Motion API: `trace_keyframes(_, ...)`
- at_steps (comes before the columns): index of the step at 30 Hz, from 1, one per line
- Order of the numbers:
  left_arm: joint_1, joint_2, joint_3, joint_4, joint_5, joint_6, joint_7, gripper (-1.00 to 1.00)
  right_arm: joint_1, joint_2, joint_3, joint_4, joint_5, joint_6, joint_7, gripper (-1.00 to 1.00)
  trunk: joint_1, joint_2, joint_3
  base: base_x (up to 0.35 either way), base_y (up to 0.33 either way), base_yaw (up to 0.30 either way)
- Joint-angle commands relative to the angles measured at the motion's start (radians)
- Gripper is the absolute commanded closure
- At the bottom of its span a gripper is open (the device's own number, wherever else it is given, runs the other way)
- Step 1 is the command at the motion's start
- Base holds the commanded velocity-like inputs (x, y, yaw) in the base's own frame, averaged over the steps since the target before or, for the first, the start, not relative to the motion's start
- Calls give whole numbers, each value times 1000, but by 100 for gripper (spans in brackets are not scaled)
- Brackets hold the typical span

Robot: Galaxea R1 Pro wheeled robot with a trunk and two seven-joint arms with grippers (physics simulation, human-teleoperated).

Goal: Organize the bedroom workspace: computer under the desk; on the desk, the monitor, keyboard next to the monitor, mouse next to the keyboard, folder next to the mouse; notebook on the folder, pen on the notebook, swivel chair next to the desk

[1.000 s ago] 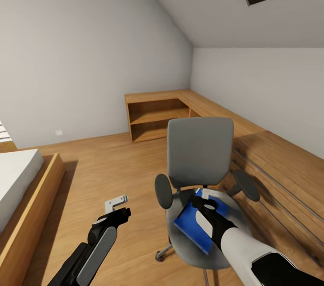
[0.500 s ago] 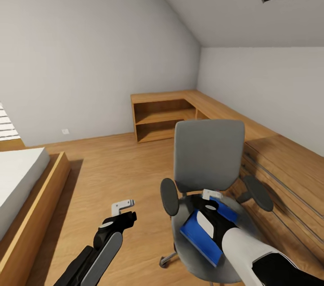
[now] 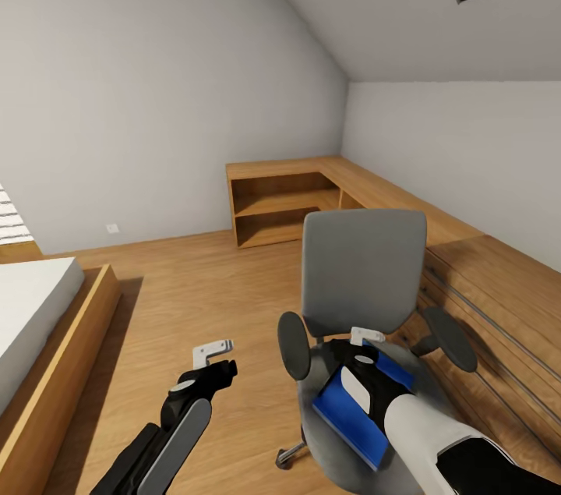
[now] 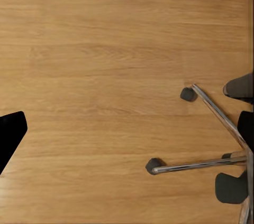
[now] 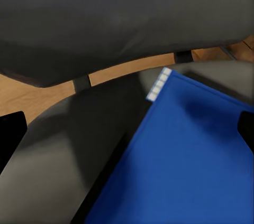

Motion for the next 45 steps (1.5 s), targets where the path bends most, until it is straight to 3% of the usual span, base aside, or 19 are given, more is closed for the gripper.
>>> trace_keyframes(1,-1,1,-3,-7,8,1,9,-100,-1,0,8,1,-7,-4,-5,-100,0,-1,-1,2,0,0)
trace_keyframes(36,-1,-2,-6,-9,12,-2,15,-100,0,2,13,21,9,-8,-5,-100,134,-246,-111,0,0,0)
trace_keyframes(45,-1,-2,-6,5,15,-1,9,-100,0,3,13,22,9,-8,-5,-100,134,-246,-111,0,0,0)
